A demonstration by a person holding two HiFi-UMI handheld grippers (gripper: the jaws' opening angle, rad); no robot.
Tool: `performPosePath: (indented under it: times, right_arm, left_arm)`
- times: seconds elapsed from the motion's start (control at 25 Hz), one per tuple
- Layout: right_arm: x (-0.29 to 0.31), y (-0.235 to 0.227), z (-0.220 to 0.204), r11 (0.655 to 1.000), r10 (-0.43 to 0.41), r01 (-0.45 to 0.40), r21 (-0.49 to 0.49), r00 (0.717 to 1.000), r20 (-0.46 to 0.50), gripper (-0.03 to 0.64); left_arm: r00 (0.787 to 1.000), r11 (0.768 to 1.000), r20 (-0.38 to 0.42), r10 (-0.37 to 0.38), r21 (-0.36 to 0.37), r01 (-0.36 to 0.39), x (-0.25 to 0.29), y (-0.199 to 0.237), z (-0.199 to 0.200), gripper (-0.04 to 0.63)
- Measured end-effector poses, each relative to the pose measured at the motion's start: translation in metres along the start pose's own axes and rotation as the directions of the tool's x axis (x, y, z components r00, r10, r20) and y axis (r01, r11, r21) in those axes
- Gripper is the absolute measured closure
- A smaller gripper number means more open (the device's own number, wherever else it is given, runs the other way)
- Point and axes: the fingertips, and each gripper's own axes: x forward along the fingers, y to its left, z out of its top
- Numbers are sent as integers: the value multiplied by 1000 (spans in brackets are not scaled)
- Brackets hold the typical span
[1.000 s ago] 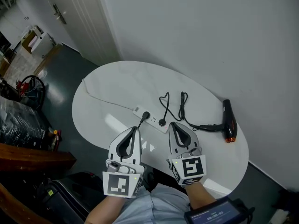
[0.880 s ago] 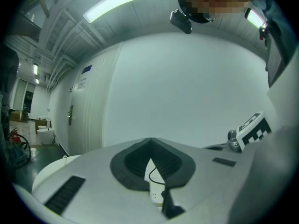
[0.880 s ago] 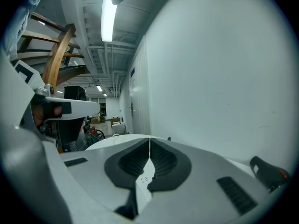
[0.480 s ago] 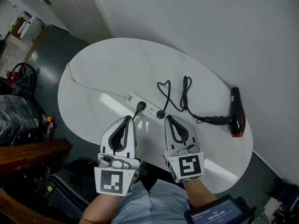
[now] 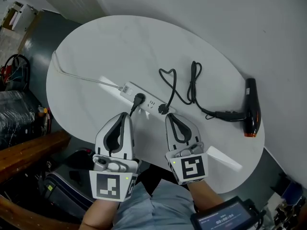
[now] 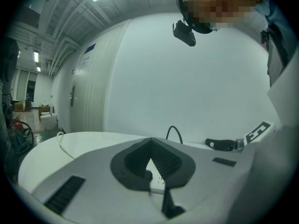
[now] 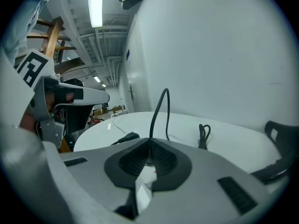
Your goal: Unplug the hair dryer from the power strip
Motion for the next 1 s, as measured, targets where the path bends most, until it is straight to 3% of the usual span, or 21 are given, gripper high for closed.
performPosePath:
  times: [0.12, 0.2, 0.24, 0.32, 0.36, 0.56, 1.0]
  right_arm:
    - [-2, 0, -4, 1000, -1, 1, -1, 1000, -20, 612]
    - [-4, 1, -14, 1000, 12, -12, 1, 996, -85, 610]
    - [-4, 3, -18, 1000, 25, -24, 3, 994, -110, 588]
    - [0, 7, -20, 999, 47, -46, 6, 993, -111, 458]
    - [2, 8, -20, 999, 49, -48, 7, 993, -107, 443]
    - [7, 6, -16, 999, 35, -36, -13, 997, -63, 443]
    - [20, 2, -26, 999, 32, -34, -10, 993, -113, 457]
  left_arm:
    - [1000, 1000, -2, 9, -2, -9, -2, 2, 0, 598]
    - [1000, 1000, 0, 12, -2, -12, -3, 2, 1, 597]
    - [1000, 1000, 1, 12, -2, -12, -3, 2, 1, 598]
    - [1000, 1000, 3, 13, -4, -13, -3, 3, 2, 598]
    - [1000, 1000, 3, 13, -5, -13, -3, 3, 1, 598]
    - [1000, 1000, -5, 12, -10, -12, 1, 5, -3, 598]
    - [999, 999, -29, 25, -31, -26, 12, 18, -12, 598]
